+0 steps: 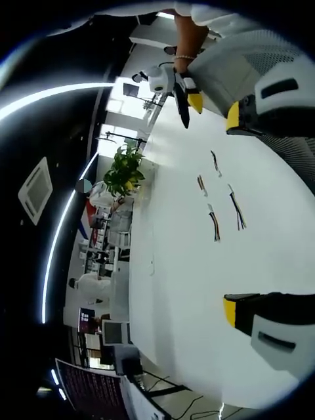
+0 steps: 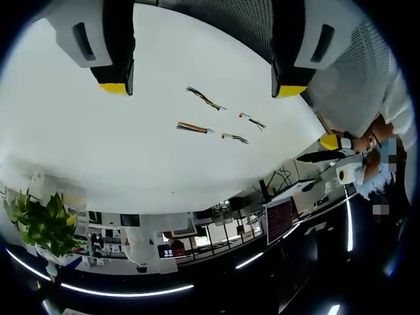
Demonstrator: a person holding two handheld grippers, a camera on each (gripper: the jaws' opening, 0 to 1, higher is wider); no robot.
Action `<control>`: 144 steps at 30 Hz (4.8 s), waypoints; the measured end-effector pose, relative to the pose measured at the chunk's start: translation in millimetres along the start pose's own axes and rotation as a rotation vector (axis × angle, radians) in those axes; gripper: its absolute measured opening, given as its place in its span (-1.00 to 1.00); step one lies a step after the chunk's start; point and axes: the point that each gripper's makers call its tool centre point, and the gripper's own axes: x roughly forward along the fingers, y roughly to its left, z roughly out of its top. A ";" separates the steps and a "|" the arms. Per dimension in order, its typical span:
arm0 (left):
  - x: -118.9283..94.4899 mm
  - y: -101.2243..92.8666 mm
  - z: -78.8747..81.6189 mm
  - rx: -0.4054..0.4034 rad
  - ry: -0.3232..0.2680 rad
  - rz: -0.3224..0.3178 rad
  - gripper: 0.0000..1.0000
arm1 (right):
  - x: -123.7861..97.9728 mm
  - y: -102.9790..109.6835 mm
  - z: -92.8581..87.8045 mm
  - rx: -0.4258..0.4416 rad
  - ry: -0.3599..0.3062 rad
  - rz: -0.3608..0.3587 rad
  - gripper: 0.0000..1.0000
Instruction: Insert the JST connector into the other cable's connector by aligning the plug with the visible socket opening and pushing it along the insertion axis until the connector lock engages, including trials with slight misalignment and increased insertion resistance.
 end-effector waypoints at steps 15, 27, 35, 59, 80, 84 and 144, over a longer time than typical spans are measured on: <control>0.3 -1.8 -1.6 0.005 0.010 -0.003 0.99 | 0.5 -0.5 -0.5 0.013 -0.004 0.006 0.69; 0.3 -3.6 -3.4 0.001 0.027 -0.010 0.99 | 0.3 0.1 -0.4 0.010 -0.004 0.012 0.68; 0.4 -4.1 -0.6 -0.011 0.030 -0.022 0.99 | -0.6 5.0 4.2 -0.006 -0.008 0.033 0.68; 24.1 14.9 19.9 0.022 0.034 -0.038 0.99 | 15.7 9.3 32.7 -0.054 -0.014 0.090 0.61; 55.1 31.2 32.5 0.078 0.065 -0.072 0.99 | 39.5 -8.2 55.5 -0.127 -0.004 0.106 0.50; 62.6 32.6 35.3 0.090 0.070 -0.087 0.99 | 45.0 -10.9 58.9 -0.141 -0.004 0.115 0.45; 136.4 25.0 21.7 0.327 0.164 -0.306 0.80 | 105.3 -22.0 58.2 -0.344 0.121 0.262 0.11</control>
